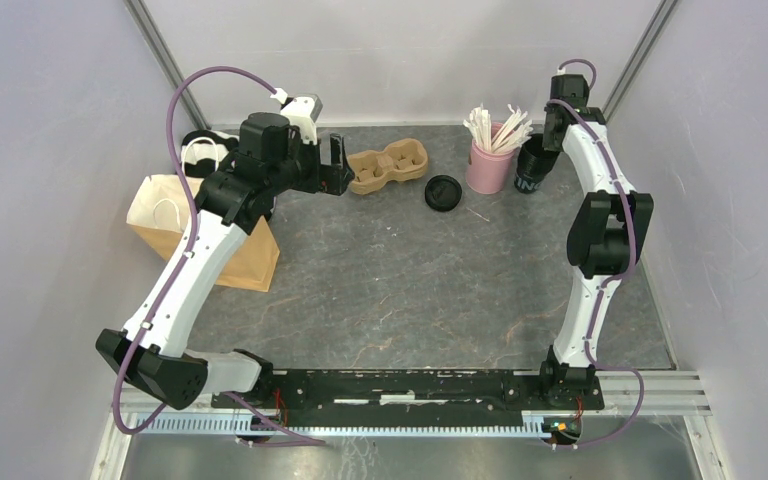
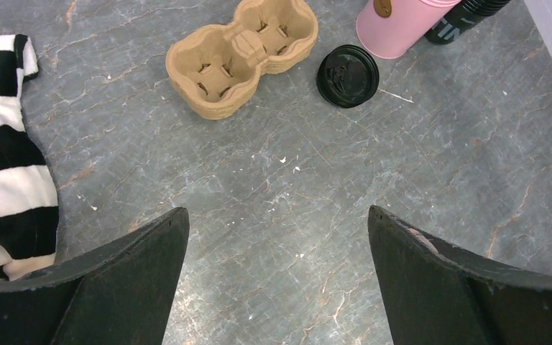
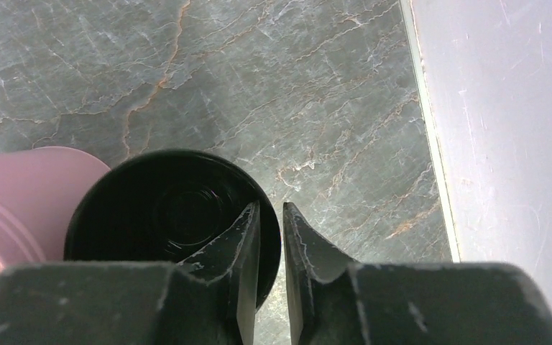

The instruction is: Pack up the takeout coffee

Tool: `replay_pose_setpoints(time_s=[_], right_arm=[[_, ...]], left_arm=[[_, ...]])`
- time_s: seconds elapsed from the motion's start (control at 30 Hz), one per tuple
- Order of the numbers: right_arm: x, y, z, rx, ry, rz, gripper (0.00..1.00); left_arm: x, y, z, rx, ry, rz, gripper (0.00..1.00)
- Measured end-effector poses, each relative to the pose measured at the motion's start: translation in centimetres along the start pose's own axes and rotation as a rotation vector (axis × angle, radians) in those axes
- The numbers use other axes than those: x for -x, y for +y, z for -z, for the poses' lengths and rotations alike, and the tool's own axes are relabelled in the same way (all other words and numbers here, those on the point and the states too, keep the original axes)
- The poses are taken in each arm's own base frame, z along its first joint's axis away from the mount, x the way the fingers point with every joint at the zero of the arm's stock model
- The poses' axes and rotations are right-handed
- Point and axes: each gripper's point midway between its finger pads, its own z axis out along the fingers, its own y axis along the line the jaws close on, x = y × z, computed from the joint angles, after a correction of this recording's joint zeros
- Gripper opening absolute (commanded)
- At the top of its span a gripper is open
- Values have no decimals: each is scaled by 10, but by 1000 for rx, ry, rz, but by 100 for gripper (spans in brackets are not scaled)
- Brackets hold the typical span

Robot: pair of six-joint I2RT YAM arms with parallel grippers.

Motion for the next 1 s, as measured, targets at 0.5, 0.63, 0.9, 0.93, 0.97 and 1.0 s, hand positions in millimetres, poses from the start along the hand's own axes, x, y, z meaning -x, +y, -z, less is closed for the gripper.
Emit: replay_pose_setpoints(time_s=[0.5, 0.63, 0.9, 0.93, 0.97, 1.0], right_arm=[[0, -3, 1, -15, 0, 11, 12], [2, -3, 2, -16, -3, 19, 6], [5, -4, 5, -31, -11, 44, 0], [5, -3, 5, -31, -11, 45, 0], [5, -3, 5, -34, -11, 49, 0], [5, -4, 6, -36, -10, 49, 0]], left_arm=[[0, -1, 0, -4, 1, -7, 100], [0, -1, 0, -4, 1, -7, 100], [-1, -4, 0, -8, 2, -10, 100], [-1, -4, 0, -9, 2, -11, 100], [-1, -4, 0, -9, 2, -11, 100], [-1, -4, 0, -9, 2, -11, 100]])
